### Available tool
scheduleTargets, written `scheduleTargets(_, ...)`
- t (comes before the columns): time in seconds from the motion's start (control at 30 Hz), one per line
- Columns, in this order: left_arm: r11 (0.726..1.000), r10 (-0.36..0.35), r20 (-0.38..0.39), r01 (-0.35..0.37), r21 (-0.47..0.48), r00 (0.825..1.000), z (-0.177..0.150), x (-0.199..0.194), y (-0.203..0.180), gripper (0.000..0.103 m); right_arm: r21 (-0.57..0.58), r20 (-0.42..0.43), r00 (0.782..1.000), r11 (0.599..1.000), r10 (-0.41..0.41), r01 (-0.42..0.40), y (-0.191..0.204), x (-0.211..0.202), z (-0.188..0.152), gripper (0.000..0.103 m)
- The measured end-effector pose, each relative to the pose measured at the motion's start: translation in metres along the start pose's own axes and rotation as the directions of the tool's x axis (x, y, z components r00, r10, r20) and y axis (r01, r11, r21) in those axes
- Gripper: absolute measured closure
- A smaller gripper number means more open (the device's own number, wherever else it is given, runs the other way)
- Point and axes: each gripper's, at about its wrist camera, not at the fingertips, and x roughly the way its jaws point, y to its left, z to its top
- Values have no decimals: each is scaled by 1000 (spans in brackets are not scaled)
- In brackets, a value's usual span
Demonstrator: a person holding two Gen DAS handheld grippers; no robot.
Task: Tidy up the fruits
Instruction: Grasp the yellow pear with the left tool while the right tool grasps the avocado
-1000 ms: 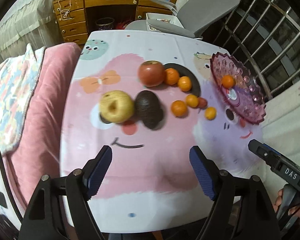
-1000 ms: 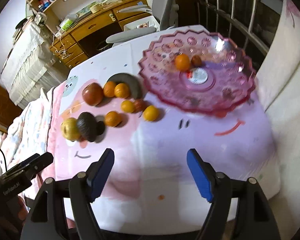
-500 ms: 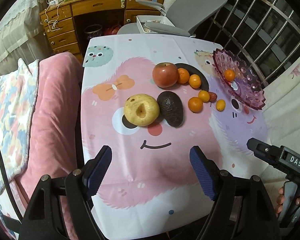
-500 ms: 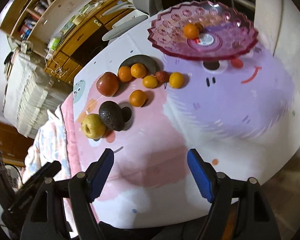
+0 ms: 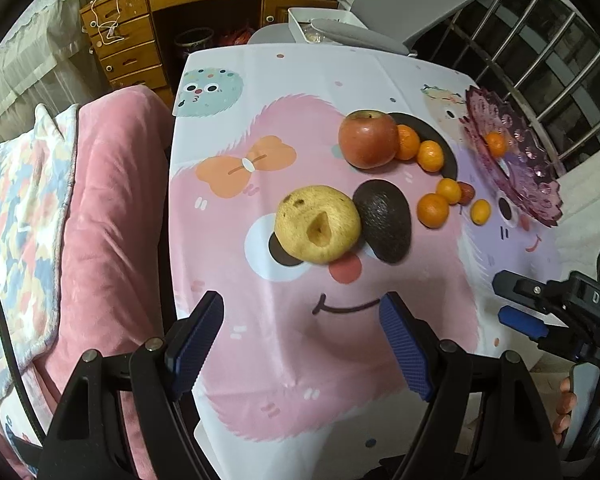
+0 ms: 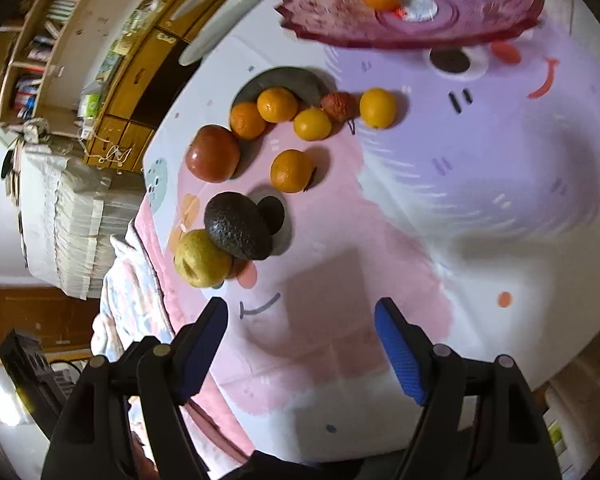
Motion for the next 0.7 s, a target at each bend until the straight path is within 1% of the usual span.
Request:
scheduleTargets(0.2,1000,15,-54,-15,0,998,23,31,2,23,104,-76,996,994,39,-31,1,36,23,27)
scheduleTargets(0.27,1000,20,-67,-20,-1,998,30,41,3,22,126,-108,992,991,68,-55,5,50,30,27)
scheduleTargets(0.33,1000,19,-84,-20,-6,996,36,52,4,21,132,-131,987,989,90,-73,9,61,35,27)
scheduleTargets(0.5,1000,12,-121,-13,-4,993,47,75,6,21,139,-173,979,987,108,-84,20,84,44,26)
scheduleTargets(0.57,1000,-2,-138,1,-7,990,50,82,7,19,134,-188,976,987,110,-86,26,91,47,25)
scheduleTargets(0.6,1000,-10,-143,9,-9,990,51,85,7,19,129,-192,975,988,110,-86,28,94,48,23)
scheduleTargets(0.7,1000,-28,-154,27,-9,988,54,93,6,17,87,-205,976,994,76,-59,40,102,52,21)
